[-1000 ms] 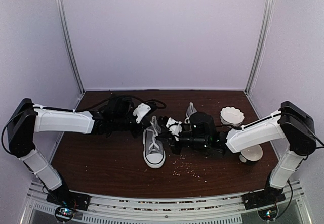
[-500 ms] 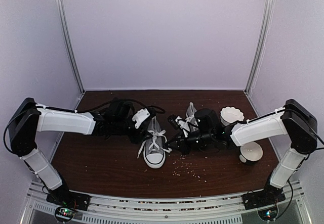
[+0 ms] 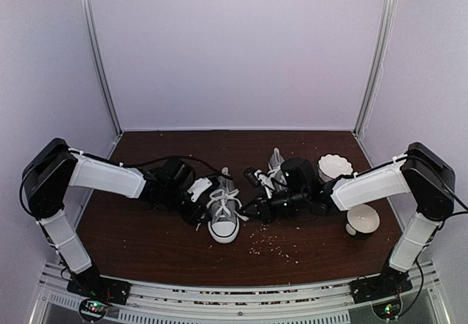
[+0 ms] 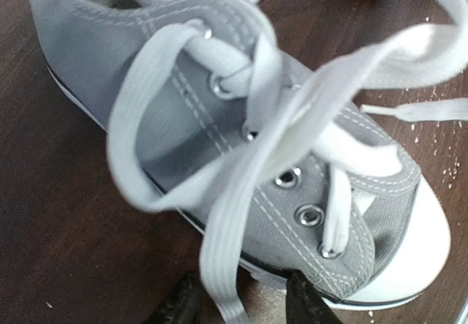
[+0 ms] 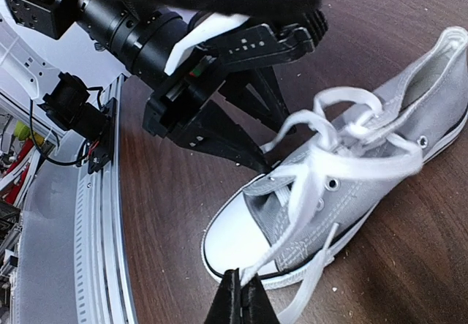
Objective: Tie the shoes
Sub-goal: Tie the crossed shoelace on the shoe.
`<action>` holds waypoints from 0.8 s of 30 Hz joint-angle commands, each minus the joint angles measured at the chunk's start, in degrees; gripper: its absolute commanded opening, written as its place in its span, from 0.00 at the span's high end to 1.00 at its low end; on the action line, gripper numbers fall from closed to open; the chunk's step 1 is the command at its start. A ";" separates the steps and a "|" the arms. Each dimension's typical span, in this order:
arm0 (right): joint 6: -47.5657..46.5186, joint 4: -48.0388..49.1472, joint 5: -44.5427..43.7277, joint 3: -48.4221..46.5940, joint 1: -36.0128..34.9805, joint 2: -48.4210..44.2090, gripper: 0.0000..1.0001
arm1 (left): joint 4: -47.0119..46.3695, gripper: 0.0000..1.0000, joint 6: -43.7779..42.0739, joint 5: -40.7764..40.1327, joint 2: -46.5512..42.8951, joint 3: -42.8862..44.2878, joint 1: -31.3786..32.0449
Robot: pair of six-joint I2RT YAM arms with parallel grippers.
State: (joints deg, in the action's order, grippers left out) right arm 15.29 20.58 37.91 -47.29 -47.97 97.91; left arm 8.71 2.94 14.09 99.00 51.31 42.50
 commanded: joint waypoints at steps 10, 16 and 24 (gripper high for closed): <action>1.50 3.95 2.60 1.00 1.01 -0.56 1.00 | -2.74 1.00 0.60 -1.30 2.09 -0.26 -1.71; 1.90 2.91 1.79 2.85 3.59 -2.38 1.00 | -1.56 1.00 4.28 -11.03 -2.00 -4.58 -2.77; 2.93 -0.52 -2.01 8.95 9.17 -9.55 1.00 | -3.40 1.00 16.41 -28.90 -14.77 -14.06 -6.68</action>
State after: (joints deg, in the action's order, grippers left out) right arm 17.21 21.30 38.65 -41.34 -40.99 93.32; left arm 7.27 11.55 -3.18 91.35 41.15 38.06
